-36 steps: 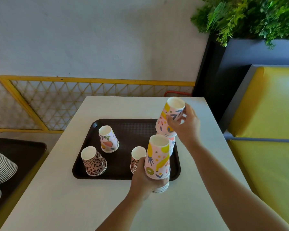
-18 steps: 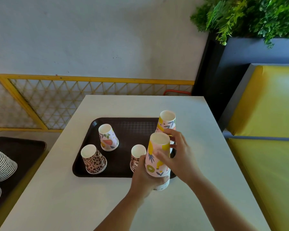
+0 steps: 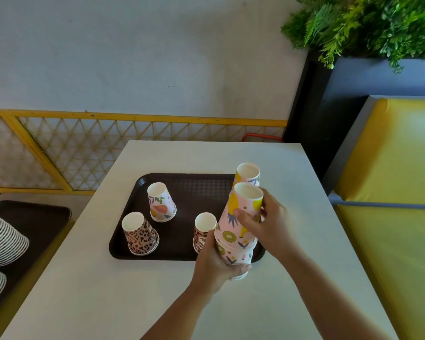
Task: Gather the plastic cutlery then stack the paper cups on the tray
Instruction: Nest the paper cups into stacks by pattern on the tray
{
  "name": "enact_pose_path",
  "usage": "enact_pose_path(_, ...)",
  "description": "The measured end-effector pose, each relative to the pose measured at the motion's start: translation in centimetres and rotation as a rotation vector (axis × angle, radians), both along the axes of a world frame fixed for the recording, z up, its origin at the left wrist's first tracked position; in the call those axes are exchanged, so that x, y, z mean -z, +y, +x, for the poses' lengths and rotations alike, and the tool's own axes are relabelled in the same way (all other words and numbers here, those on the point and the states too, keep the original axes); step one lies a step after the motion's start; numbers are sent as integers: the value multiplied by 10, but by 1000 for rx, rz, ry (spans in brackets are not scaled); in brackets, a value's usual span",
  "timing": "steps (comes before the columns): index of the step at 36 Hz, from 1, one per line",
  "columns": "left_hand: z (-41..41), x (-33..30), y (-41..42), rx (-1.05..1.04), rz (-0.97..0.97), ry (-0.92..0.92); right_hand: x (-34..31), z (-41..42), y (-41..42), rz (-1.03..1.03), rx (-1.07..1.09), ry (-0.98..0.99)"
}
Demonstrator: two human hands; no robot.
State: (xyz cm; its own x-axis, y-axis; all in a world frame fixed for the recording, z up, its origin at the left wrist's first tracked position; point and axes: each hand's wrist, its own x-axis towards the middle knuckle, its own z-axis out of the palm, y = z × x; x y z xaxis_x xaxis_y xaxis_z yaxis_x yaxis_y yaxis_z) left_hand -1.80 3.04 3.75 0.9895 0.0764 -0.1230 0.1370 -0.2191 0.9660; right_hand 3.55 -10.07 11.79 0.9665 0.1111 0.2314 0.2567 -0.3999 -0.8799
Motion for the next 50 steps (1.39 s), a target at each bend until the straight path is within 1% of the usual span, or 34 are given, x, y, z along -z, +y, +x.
enact_pose_path(3, 0, 1, 1, -1, -8, -5, -12, 11, -2, 93, -3, 6)
enact_pose_path(6, 1, 3, 2, -23, -14, 12, -30, 25, -4, 198, 45, -13)
enact_pose_path(10, 1, 4, 3, -30, -33, 17, -59, 46, -8, 332, 123, -134)
enact_pose_path(12, 2, 4, 3, -32, -31, 21, -68, 56, -7, 318, 181, -223)
enact_pose_path(14, 3, 5, 4, -41, -26, 29, -69, 66, -6, 240, 244, -300)
enact_pose_path(17, 4, 5, 5, -43, -19, 36, -61, 77, -3, 164, 276, -341)
enact_pose_path(19, 5, 3, 5, -41, -21, 37, -51, 82, -1, 114, 281, -320)
enact_pose_path(23, 7, 0, 5, -42, 12, 33, -32, 83, 2, -22, 237, -194)
enact_pose_path(25, 8, -1, 5, -42, 23, 24, -27, 79, 1, -51, 223, -156)
enact_pose_path(27, 8, -2, 5, -40, 25, 13, -25, 68, 0, -26, 225, -160)
enact_pose_path(29, 8, -3, 5, -42, 27, 5, -26, 53, -1, 23, 218, -207)
enact_pose_path(31, 9, -4, 4, -49, 20, 2, -24, 34, -2, 50, 162, -236)
enact_pose_path(33, 9, -5, 4, -60, 20, 1, -20, 16, -2, 28, 84, -200)
enact_pose_path(35, 9, -7, 3, -71, 21, 0, -13, 3, 0, -11, 10, -119)
enact_pose_path(39, 9, -12, 0, -68, 5, -12, 5, -9, 5, -107, -60, -13)
enact_pose_path(42, 9, -13, -3, -61, 11, -32, 11, -10, 6, -113, -55, 21)
enact_pose_path(50, 8, -16, -2, -22, 59, -78, 5, -7, 2, -57, -38, 29)
